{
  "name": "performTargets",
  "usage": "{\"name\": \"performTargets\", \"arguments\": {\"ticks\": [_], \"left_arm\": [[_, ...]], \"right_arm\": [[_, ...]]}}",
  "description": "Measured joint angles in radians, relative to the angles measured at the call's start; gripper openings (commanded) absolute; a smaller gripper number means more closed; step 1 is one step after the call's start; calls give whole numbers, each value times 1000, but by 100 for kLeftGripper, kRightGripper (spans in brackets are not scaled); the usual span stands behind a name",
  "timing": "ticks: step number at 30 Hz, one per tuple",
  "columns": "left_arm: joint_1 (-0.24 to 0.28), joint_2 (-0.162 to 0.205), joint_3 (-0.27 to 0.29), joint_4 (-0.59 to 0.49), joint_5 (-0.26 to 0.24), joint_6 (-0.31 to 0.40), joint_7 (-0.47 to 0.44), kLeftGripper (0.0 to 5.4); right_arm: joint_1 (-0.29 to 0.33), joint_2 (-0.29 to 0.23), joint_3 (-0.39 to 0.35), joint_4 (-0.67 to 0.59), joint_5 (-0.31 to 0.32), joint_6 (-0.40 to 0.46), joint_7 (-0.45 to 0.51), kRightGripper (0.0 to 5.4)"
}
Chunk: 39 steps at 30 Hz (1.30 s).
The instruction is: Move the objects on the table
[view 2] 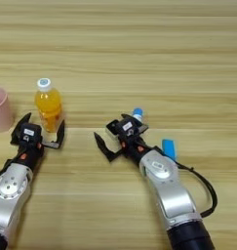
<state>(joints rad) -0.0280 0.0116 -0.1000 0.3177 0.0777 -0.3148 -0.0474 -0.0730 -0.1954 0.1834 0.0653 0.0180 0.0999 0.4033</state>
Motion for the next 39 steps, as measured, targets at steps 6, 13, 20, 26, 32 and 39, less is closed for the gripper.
{"name": "performTargets", "arguments": {"ticks": [6, 13, 20, 26, 32, 39], "left_arm": [[0, 0, 0, 0, 0, 1, 1, 538], [0, 0, 0, 0, 0, 2, 1, 538], [0, 1, 1, 0, 0, 3, 1, 538], [1, 1, 1, 0, 0, 3, 1, 538], [1, 1, 2, 0, 0, 3, 1, 540], [1, 1, 3, 0, 0, 3, 1, 540]], "right_arm": [[-3, 4, 3, 23, 1, 6, 0, 540], [-24, 14, 2, 58, 5, 21, -1, 540], [-27, 17, 1, 75, 4, 22, -3, 540], [-37, 22, 3, 84, -1, 24, -4, 540], [-38, 23, 3, 87, -1, 24, -4, 523], [-41, 26, 3, 94, -1, 23, -4, 460]]}}
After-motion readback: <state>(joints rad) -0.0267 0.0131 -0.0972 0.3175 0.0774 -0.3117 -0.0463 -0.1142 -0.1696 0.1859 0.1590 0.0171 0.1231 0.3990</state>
